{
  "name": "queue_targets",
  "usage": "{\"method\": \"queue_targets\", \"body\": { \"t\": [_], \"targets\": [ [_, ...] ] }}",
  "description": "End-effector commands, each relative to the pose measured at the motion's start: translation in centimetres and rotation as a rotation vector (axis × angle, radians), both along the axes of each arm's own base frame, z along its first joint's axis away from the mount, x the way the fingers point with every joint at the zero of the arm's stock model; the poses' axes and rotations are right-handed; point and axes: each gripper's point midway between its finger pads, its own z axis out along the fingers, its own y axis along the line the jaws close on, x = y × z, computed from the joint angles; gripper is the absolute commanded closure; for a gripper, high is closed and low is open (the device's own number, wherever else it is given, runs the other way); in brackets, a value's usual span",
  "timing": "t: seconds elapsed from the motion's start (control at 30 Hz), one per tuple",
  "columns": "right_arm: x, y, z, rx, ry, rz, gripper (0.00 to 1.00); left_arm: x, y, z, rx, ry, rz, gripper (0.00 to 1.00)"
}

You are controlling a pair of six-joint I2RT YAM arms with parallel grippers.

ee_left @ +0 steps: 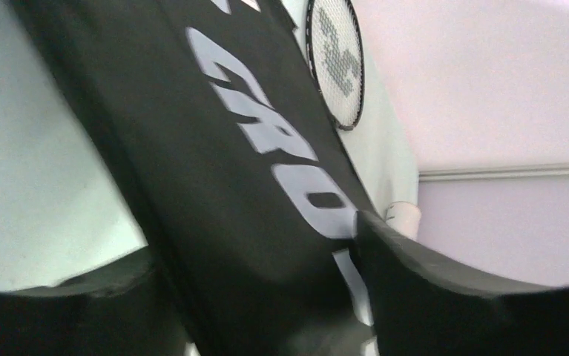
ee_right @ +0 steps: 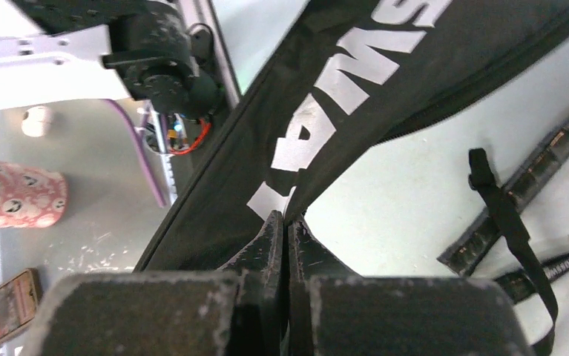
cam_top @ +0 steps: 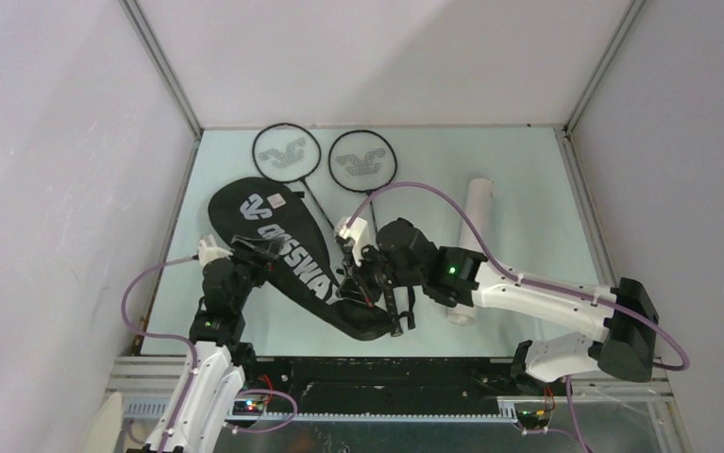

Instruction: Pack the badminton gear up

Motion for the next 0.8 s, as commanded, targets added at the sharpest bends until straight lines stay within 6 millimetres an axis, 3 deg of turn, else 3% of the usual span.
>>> {"method": "queue_targets", "body": {
  "t": [0.0, 0.03, 0.07, 0.1, 0.17, 0.2, 0.27, 0.3, 0.37, 0.47, 0.5, 0.53, 0.57, 0.6, 0.7, 0.77],
  "targets": [
    [-2.6, 0.8, 6.0, 0.215, -0.048, 0.136, 1.0, 1.2, -0.9, 2.2, -0.045, -0.103, -0.034, 0.37],
    [-2.8, 0.7, 5.8, 0.217, -0.043, 0.142, 1.0, 1.3, -1.0, 2.7, -0.037, -0.119, -0.044, 0.59],
    [-3.1, 0.6, 6.1, 0.228, -0.042, 0.155, 1.0, 1.4, -1.0, 2.8, -0.033, -0.12, -0.049, 0.7],
    [-3.3, 0.4, 5.8, 0.226, -0.037, 0.16, 1.0, 1.4, -1.0, 3.4, -0.016, -0.127, -0.054, 0.88],
    [-3.6, 0.0, 5.5, 0.22, -0.028, 0.167, 0.97, 1.5, -0.5, 4.7, 0.035, -0.137, -0.047, 0.98],
    [-3.7, -0.2, 5.4, 0.215, -0.024, 0.163, 0.92, 1.4, -0.1, 5.7, 0.057, -0.159, -0.029, 0.99],
    [-3.5, -0.7, 5.1, 0.206, -0.023, 0.137, 0.67, 1.2, 0.2, 8.5, 0.098, -0.229, -0.024, 1.0],
    [-3.1, -1.0, 4.6, 0.194, -0.029, 0.114, 0.46, 0.8, 0.2, 10.5, 0.114, -0.293, -0.029, 1.0],
    [-2.1, -1.8, 4.5, 0.189, -0.052, 0.042, 0.28, 0.2, -0.3, 13.4, 0.131, -0.392, -0.059, 1.0],
    [-0.8, -3.5, 5.5, 0.216, -0.095, -0.029, 0.19, -0.8, -1.8, 18.1, 0.146, -0.554, -0.148, 1.0],
    [0.4, -4.2, 5.2, 0.211, -0.102, -0.077, 0.13, -1.3, -3.3, 18.7, 0.134, -0.584, -0.236, 1.0],
    [0.8, -5.1, 5.5, 0.227, -0.105, -0.111, 0.06, -2.0, -4.1, 21.0, 0.13, -0.672, -0.282, 1.0],
    [2.1, -6.3, 6.4, 0.249, -0.124, -0.173, 0.03, -2.6, -5.6, 21.4, 0.103, -0.688, -0.38, 1.0],
    [2.6, -7.0, 6.2, 0.253, -0.118, -0.206, 0.01, -3.5, -6.3, 23.6, 0.105, -0.774, -0.425, 1.0],
    [5.2, -10.3, 8.3, 0.335, -0.158, -0.37, 0.01, -4.9, -8.3, 25.6, 0.098, -0.85, -0.565, 1.0],
    [6.7, -12.2, 8.4, 0.357, -0.173, -0.472, 0.01, -5.7, -9.2, 27.0, 0.117, -0.902, -0.616, 1.0]
  ]
}}
